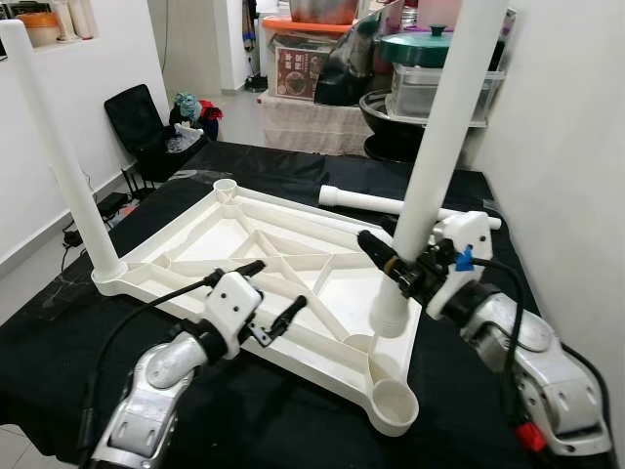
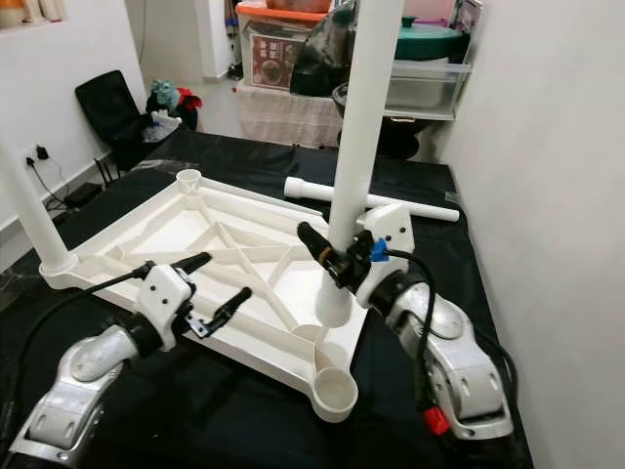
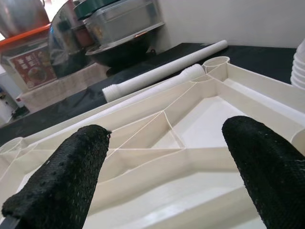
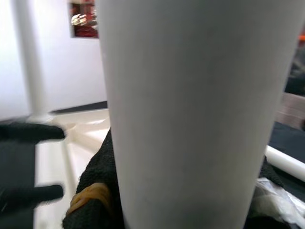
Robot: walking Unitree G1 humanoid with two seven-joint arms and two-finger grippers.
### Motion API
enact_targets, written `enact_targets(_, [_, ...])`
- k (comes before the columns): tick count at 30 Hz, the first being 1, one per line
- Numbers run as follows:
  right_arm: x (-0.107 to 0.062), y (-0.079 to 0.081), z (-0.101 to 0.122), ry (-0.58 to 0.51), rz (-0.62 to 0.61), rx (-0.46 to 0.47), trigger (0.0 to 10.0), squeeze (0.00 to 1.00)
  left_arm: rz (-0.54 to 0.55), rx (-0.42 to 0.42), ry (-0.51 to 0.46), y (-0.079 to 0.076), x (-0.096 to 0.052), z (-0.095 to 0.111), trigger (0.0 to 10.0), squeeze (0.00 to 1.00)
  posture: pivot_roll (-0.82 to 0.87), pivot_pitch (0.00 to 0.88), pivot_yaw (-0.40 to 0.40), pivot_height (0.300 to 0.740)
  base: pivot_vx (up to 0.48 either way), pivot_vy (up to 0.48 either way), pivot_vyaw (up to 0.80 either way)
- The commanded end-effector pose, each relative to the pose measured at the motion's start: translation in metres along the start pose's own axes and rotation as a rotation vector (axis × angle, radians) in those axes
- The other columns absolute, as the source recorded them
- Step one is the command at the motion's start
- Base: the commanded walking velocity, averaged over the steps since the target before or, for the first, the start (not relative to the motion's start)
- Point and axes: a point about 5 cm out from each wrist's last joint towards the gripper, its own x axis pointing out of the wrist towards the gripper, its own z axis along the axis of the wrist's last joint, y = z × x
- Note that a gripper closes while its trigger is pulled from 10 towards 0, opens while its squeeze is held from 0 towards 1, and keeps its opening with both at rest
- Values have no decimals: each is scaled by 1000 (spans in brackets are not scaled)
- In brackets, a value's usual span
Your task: Building children table
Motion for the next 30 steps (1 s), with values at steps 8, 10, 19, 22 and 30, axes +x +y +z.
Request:
enact_targets(8, [-24, 11, -14, 107, 200, -30, 10000, 0, 81, 45, 228, 10, -40, -33, 10000, 0, 60, 0, -79, 740, 0, 0, 0])
enact_targets(10, [-31, 15, -20, 136, 263, -24, 10000, 0, 79, 38, 226, 7, -39, -32, 10000, 0, 63, 0, -83, 740, 0, 0, 0])
enact_targets(19, [-44, 22, -27, 173, 364, 4, 10000, 0, 89, 41, 224, 10, -33, -30, 10000, 0, 60, 0, -78, 740, 0, 0, 0])
enact_targets(22, [-47, 27, -27, 182, 390, 8, 10000, 0, 88, 42, 226, 9, -33, -30, 10000, 0, 59, 0, -76, 740, 0, 0, 0])
enact_targets(30, [-50, 38, -30, 181, 424, 20, 10000, 0, 83, 43, 232, 8, -30, -31, 10000, 0, 52, 0, -72, 740, 0, 0, 0])
